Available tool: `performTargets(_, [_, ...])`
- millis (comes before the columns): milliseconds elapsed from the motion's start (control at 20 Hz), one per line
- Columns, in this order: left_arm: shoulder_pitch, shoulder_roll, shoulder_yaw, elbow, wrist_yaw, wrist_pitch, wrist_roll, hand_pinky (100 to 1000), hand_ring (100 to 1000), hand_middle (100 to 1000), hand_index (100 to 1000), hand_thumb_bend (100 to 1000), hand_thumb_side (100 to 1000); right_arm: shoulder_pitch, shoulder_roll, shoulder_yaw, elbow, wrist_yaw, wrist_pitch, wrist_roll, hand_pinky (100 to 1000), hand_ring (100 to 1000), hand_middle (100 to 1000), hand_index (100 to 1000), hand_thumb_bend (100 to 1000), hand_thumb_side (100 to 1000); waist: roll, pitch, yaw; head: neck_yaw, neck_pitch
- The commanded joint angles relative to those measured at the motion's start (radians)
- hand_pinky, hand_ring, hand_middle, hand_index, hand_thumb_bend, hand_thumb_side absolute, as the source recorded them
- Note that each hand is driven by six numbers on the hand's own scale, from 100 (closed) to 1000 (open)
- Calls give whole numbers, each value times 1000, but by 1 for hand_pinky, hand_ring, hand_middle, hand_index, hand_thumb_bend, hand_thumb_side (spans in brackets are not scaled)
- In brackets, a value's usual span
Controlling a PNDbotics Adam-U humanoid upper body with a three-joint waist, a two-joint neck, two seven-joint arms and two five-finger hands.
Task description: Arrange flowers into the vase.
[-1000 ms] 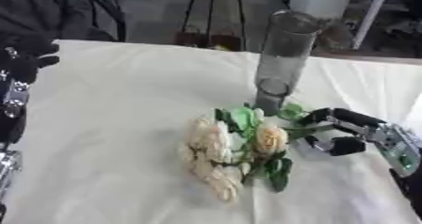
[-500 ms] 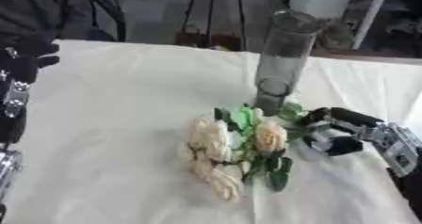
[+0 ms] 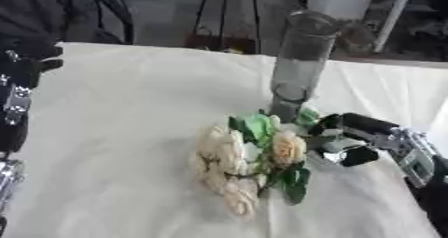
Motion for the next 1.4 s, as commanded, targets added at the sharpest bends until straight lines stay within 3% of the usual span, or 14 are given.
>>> performTargets(50, [-13,19,4,-12,-3,-1,-2,804,797,762,748,474,759,-15,-7,2,-32,29,-129,99,773,751,663,833,219,491,4,-7,0,0,-2])
performTargets(650, [-13,17,5,-11,-4,0,-1,804,797,761,748,474,761,-11,-9,6,-35,97,-129,-7,675,627,571,785,217,474,3,-6,2,1,-3])
performTargets(1150, [-13,17,5,-11,-4,0,-1,805,797,762,748,473,761,2,-26,8,-42,124,-129,-71,542,505,422,710,204,456,4,-5,1,-1,-2])
performTargets(1400, [-13,17,5,-12,-4,0,0,805,797,762,748,474,760,3,-29,4,-35,141,-129,-96,449,435,317,619,195,444,4,-5,1,-1,-2])
